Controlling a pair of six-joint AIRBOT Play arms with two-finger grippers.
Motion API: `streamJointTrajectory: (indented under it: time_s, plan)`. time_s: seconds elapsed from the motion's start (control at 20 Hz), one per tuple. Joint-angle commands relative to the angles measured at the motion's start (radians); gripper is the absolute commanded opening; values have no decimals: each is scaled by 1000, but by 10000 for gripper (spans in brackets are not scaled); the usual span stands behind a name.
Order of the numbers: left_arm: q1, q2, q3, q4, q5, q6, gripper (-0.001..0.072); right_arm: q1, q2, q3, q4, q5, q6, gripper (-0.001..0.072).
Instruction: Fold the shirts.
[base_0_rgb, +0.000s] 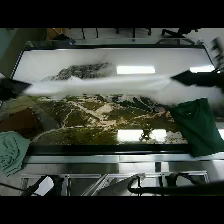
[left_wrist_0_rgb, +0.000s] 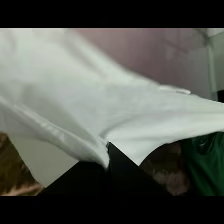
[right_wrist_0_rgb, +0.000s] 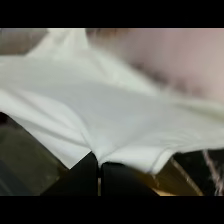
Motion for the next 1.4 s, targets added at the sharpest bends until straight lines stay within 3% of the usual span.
streamJointTrajectory:
  time_s: [0.0,0.15,0.3,0.5,0.7,0.85,0.95,1.15,1.35]
  plan:
    - [53,180,311,-127,47,-22,17,-70,114,335,72,6,5,12]
    - [147,239,581,-124,107,-45,17,-73,112,600,52,-39,5,11]
    - [261,213,753,-121,72,-80,17,-73,97,662,43,-50,6,12]
    - [264,130,675,-137,-32,-97,18,-71,11,565,51,-3,27,12]
    - [-50,-40,438,-43,-18,-7,18,-25,-156,383,69,14,-1,13]
    - [-316,-260,346,201,101,11,19,62,-336,286,14,-11,-19,12]
    - [-416,-439,349,312,199,7,19,107,-487,269,-38,-79,-26,12]
    - [-455,-824,552,405,215,-78,18,113,-766,294,-44,-247,-25,12]
    - [-436,-1033,775,406,267,-138,18,108,-964,467,-45,-272,28,12]
